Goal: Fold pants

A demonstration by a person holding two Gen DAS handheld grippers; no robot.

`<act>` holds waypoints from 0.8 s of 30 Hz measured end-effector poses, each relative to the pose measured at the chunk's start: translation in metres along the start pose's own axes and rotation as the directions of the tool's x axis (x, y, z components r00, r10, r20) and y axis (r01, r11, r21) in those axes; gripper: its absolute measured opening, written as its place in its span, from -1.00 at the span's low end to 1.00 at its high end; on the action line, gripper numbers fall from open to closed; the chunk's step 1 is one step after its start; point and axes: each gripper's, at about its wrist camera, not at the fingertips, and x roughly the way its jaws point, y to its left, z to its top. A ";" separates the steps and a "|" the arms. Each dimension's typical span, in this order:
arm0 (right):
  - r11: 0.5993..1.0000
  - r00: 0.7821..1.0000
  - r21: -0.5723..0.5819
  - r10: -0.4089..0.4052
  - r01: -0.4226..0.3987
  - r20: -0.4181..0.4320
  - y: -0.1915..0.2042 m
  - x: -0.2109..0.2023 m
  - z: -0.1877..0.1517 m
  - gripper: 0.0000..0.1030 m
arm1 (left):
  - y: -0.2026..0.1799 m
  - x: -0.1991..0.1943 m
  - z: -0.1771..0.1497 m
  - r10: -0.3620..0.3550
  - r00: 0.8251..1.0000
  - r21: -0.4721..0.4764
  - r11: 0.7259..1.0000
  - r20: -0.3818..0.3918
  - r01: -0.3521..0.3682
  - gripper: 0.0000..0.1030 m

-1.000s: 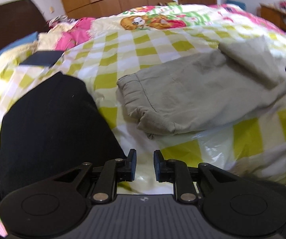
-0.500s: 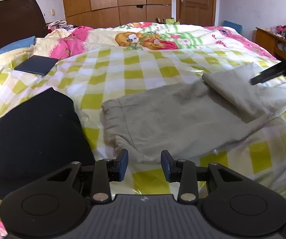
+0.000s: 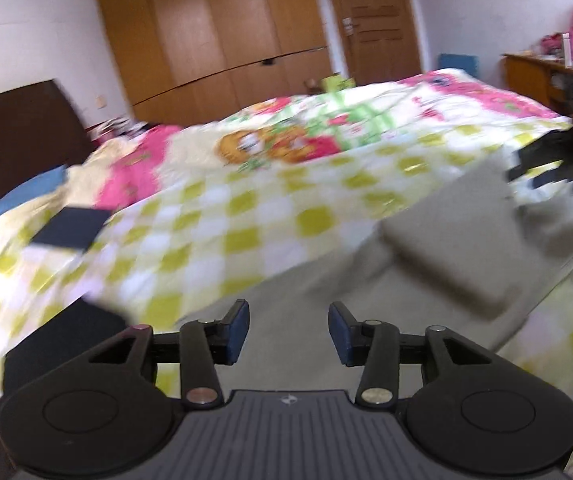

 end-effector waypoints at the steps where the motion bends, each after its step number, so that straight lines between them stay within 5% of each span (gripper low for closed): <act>1: 1.000 1.000 0.024 0.004 -0.005 0.009 -0.005 0.008 0.007 0.08 | -0.010 0.010 0.007 -0.034 0.999 -0.002 0.999 -0.001 0.034 0.10; 7: 0.991 0.998 0.126 0.039 -0.044 0.039 -0.028 0.043 0.045 0.08 | -0.076 0.068 0.031 -0.221 0.974 0.029 0.975 -0.040 0.222 0.10; 10: 0.984 0.998 0.170 0.051 -0.054 0.022 -0.038 0.061 0.058 -0.16 | -0.103 0.085 0.037 -0.293 0.955 0.051 0.954 -0.048 0.295 0.10; 15: 0.976 0.999 0.211 0.052 -0.049 -0.012 -0.050 0.083 0.076 -0.33 | -0.131 0.105 0.049 -0.348 0.936 0.051 0.935 -0.054 0.351 0.10; 18: 0.965 0.994 0.242 0.107 -0.100 -0.016 -0.056 0.087 0.083 -0.93 | -0.144 0.107 0.053 -0.359 0.931 0.054 0.930 -0.064 0.363 0.10; 22: 0.947 0.977 0.243 0.206 -0.211 0.046 -0.057 0.061 0.098 -0.93 | -0.158 0.106 0.059 -0.361 0.929 0.087 0.926 -0.075 0.367 0.10; 24: 0.915 0.949 0.256 0.284 -0.311 0.139 -0.063 0.027 0.104 -0.93 | -0.163 0.101 0.067 -0.355 0.933 0.110 0.926 -0.062 0.360 0.10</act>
